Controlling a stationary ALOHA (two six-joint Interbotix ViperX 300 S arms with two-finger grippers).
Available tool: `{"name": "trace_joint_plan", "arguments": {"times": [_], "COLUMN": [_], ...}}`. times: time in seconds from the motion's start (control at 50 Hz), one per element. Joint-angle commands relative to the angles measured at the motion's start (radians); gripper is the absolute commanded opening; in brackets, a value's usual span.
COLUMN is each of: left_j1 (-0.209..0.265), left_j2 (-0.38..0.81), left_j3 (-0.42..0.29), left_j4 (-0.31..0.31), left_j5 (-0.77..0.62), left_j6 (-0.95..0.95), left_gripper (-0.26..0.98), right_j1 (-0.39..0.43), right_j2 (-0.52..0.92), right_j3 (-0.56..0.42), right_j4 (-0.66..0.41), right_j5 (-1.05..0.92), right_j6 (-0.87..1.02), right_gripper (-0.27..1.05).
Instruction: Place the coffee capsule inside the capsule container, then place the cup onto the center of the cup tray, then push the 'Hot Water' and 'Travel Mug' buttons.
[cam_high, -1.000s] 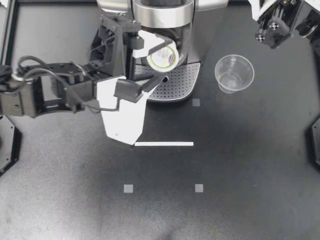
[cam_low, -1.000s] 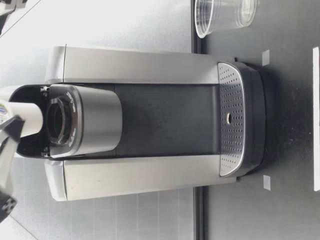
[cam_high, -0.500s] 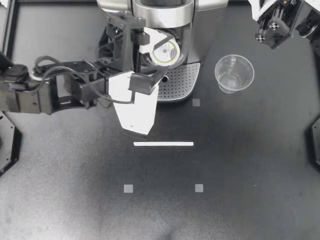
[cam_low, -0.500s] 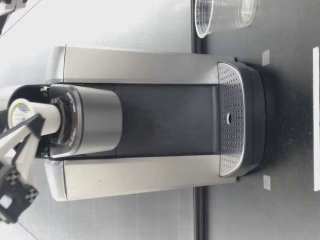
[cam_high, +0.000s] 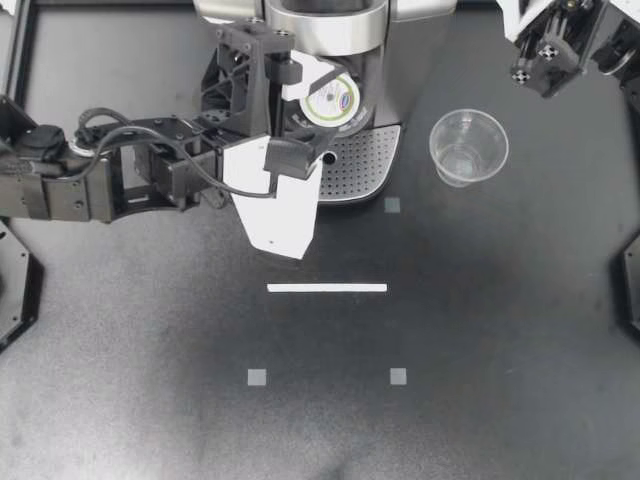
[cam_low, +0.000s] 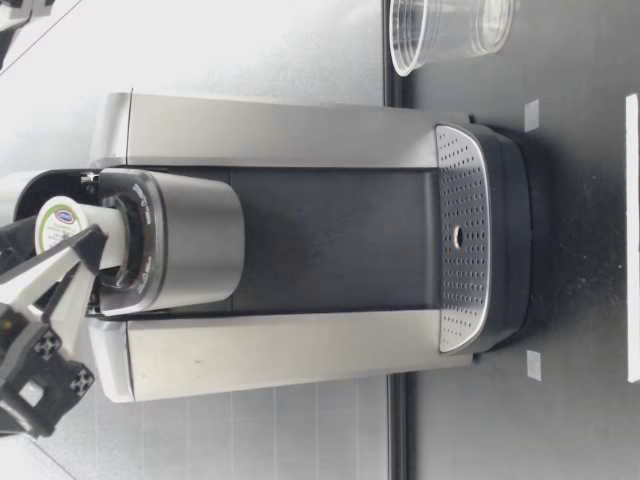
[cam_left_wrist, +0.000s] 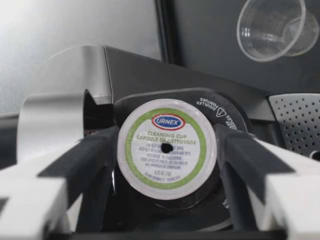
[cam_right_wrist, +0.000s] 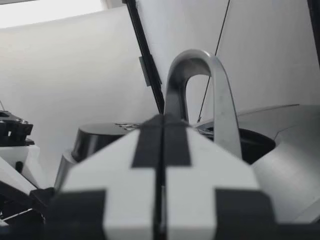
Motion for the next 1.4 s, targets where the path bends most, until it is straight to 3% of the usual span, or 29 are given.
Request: {"name": "trace_joint_plan", "arguments": {"times": [0.0, 0.38, 0.68, 1.12, 1.38], "left_j1": [0.011, 0.011, 0.005, -0.048, -0.100], "left_j2": [-0.009, -0.011, -0.017, -0.052, -0.097], "left_j3": [-0.012, -0.005, -0.003, 0.017, 0.092], "left_j4": [0.009, 0.017, 0.034, 0.051, 0.052], "left_j5": [-0.003, -0.003, -0.002, -0.003, -0.018], "left_j6": [-0.005, -0.046, -0.060, -0.084, -0.238], "left_gripper": [0.68, 0.78, 0.79, 0.79, 0.79], "right_j1": [0.005, 0.003, 0.003, 0.005, -0.006], "right_j2": [-0.006, -0.005, 0.002, -0.006, 0.000], "right_j3": [-0.012, -0.011, -0.011, 0.003, -0.063], "right_j4": [0.000, -0.002, -0.006, -0.008, -0.008], "right_j5": [-0.011, -0.011, -0.011, -0.021, 0.098], "right_j6": [0.000, 0.005, 0.005, 0.006, 0.002], "right_gripper": [0.06, 0.06, 0.06, 0.06, 0.06]}}
